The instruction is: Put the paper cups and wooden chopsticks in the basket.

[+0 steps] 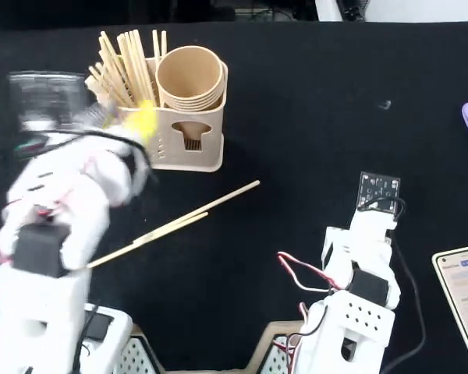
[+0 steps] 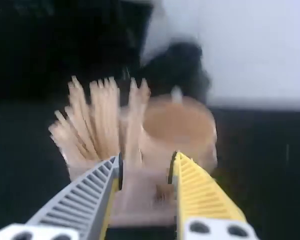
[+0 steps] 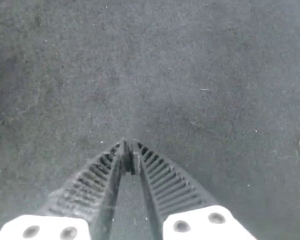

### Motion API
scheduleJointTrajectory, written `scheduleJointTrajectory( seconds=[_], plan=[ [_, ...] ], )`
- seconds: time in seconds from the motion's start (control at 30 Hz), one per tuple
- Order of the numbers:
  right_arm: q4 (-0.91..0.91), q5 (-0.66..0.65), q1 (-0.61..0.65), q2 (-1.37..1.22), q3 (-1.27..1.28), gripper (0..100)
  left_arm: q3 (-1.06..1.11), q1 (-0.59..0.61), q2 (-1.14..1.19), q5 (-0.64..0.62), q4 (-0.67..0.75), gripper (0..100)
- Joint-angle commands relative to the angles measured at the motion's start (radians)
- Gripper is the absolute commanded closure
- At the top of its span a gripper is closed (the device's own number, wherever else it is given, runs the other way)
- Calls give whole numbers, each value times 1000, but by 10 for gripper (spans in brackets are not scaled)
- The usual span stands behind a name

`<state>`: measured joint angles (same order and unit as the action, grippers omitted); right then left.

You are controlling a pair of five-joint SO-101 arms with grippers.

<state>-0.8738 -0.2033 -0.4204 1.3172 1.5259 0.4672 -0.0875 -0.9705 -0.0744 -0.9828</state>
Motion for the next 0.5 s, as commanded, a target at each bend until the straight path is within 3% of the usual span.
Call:
scheduleJointTrajectory(
  seconds=[0.0, 0.2, 0.37, 0.47],
  plan=[
    [18, 2, 11, 21, -7, 986, -10, -165, 87, 311, -315, 814],
    [18, 2, 12, 21, -1, 986, 147, -174, 330, 489, -348, 814],
    [18, 2, 12, 21, 1, 986, 225, -147, 571, 643, -178, 814],
    [18, 0, 12, 21, 1, 986, 219, -94, 677, 674, -84, 814]
  ],
)
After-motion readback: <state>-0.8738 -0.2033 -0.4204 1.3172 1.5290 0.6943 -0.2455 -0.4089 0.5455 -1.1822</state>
